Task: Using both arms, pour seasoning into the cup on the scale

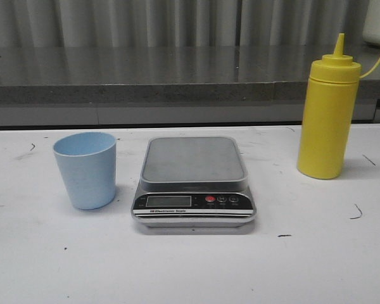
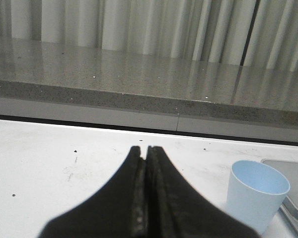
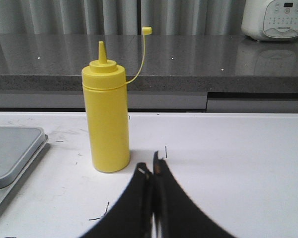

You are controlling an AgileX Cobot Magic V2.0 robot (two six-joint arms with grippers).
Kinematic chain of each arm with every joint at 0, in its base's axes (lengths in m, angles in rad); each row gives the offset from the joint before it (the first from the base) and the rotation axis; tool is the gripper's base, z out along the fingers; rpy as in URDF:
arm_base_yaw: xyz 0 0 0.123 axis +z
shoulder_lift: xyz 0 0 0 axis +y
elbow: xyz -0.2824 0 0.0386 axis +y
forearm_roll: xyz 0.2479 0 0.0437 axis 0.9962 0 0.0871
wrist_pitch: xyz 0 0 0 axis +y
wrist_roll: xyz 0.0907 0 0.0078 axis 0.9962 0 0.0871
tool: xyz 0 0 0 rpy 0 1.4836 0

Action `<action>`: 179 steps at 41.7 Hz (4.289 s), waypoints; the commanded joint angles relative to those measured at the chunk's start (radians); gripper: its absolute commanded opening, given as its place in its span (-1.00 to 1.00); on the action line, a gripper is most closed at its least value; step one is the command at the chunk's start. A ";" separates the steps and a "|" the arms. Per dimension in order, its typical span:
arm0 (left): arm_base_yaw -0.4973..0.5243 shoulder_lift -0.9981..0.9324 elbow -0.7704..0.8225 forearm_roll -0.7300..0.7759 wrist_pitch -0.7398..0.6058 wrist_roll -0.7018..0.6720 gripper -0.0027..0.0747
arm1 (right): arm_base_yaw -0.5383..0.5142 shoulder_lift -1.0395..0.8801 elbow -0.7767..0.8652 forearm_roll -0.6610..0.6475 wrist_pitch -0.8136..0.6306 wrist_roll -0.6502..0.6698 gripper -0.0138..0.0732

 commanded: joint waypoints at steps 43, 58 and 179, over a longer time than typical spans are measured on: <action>-0.003 0.305 -0.609 -0.002 0.479 -0.002 -0.98 | -0.004 0.307 -0.628 -0.023 0.491 -0.008 -0.84; -0.003 0.432 -0.610 -0.021 0.501 -0.002 -0.98 | -0.004 0.502 -0.608 -0.023 0.573 -0.008 -0.84; -0.320 1.781 -1.397 -0.087 0.751 0.045 -0.98 | -0.004 0.533 -0.608 -0.024 0.598 -0.079 0.68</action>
